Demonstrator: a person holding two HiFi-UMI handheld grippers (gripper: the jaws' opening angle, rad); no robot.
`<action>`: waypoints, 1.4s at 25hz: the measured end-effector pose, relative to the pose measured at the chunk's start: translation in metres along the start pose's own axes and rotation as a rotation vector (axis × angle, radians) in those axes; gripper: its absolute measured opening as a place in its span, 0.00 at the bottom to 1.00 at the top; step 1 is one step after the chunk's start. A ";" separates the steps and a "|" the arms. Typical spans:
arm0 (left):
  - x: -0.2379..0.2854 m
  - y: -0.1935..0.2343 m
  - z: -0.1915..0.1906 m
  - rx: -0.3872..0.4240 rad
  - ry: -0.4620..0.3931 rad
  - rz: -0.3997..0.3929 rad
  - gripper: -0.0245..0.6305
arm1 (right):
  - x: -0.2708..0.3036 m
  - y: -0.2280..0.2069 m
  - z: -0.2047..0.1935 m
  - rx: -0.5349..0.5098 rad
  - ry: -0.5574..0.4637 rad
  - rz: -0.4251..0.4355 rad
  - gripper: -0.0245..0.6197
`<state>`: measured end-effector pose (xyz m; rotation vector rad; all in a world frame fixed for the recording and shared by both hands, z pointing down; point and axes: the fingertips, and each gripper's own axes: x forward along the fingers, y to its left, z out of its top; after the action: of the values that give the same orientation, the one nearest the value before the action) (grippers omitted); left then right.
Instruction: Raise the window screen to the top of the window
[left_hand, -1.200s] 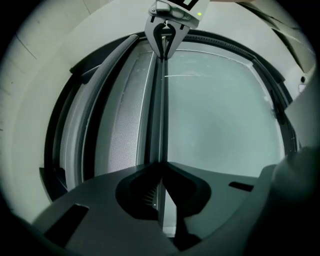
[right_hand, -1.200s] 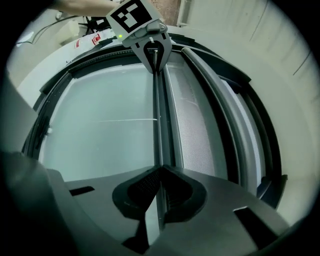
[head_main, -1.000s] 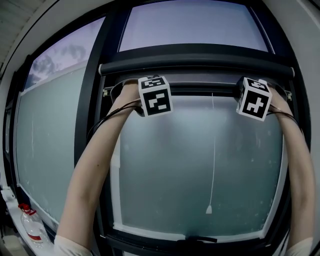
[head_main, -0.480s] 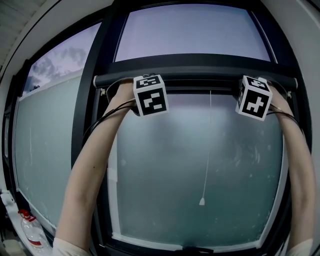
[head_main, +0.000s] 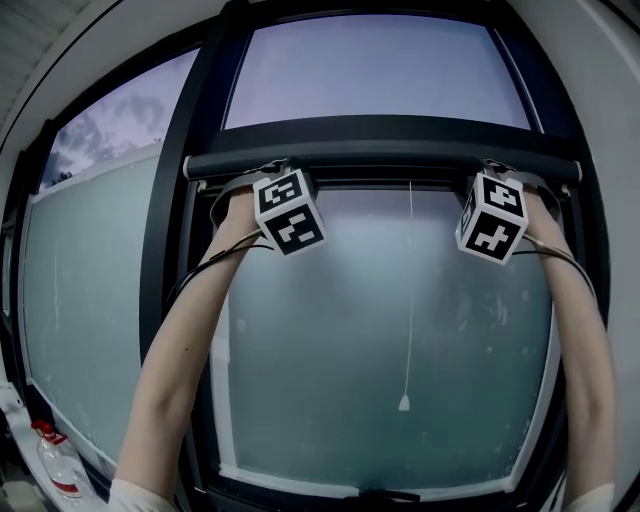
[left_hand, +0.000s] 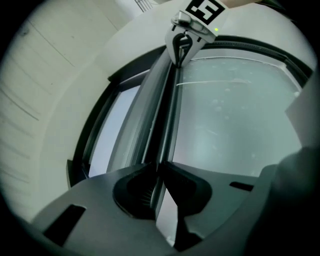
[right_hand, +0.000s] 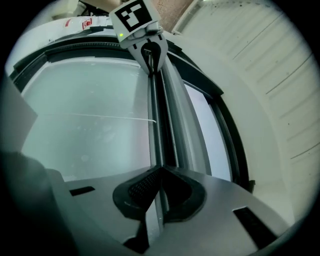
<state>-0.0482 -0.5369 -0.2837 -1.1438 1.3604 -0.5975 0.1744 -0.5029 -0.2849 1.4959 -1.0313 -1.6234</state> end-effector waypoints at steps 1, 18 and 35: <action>-0.003 0.000 0.001 -0.040 -0.015 0.029 0.08 | -0.004 0.001 0.002 0.029 -0.010 -0.002 0.06; -0.079 -0.186 -0.034 -0.946 -0.149 -0.117 0.08 | -0.080 0.120 0.030 0.873 -0.198 -0.024 0.06; -0.328 -0.475 -0.094 -1.249 0.012 -0.284 0.08 | -0.309 0.454 0.061 1.356 -0.042 0.222 0.06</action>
<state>-0.0688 -0.4577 0.2956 -2.3408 1.5988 0.1546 0.1319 -0.4241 0.2607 1.9588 -2.4601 -0.6775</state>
